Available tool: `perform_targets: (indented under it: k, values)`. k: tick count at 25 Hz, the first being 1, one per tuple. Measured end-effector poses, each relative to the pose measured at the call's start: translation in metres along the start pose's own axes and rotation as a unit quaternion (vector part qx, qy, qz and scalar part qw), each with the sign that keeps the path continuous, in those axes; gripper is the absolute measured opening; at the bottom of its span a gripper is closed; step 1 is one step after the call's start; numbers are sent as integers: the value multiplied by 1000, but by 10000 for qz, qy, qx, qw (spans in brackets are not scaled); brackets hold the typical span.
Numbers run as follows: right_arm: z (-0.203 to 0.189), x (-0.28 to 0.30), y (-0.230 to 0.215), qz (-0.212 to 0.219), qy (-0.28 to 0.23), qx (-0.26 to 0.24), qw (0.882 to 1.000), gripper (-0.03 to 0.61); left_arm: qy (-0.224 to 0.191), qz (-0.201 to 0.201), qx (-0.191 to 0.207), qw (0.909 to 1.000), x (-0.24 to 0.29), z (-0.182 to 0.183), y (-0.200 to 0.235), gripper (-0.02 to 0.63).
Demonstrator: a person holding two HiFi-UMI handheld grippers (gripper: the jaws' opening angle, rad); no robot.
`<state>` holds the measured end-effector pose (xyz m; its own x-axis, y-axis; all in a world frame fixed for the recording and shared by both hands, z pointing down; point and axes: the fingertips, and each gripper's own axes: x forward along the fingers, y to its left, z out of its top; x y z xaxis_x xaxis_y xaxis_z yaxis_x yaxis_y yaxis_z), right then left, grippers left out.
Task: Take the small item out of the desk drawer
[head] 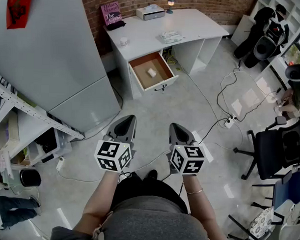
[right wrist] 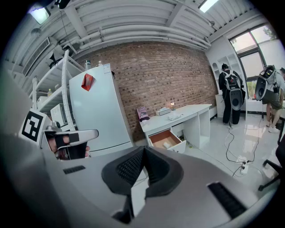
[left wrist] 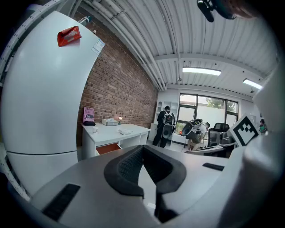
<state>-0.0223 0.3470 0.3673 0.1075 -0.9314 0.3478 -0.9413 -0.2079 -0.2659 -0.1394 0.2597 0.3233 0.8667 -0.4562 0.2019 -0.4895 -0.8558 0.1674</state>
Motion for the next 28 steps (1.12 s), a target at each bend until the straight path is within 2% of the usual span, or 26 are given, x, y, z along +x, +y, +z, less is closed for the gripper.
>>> perform_targets:
  k: [4, 9, 18, 28]
  values:
    - [0, 0, -10, 20, -45, 3, 10000, 2, 19, 35, -19, 10000, 8, -4, -5, 21]
    - [-4, -7, -6, 360, -122, 56, 9993, 3, 67, 13, -188, 9998, 8, -8, -6, 21]
    - [-5, 4, -24, 169, -45, 87, 9998, 11, 227, 40, -151, 9996, 26, -17, 0, 21]
    - [10, 72, -46, 36, 217, 134, 9997, 71, 441, 123, -290, 9985, 88, -20, 53, 23]
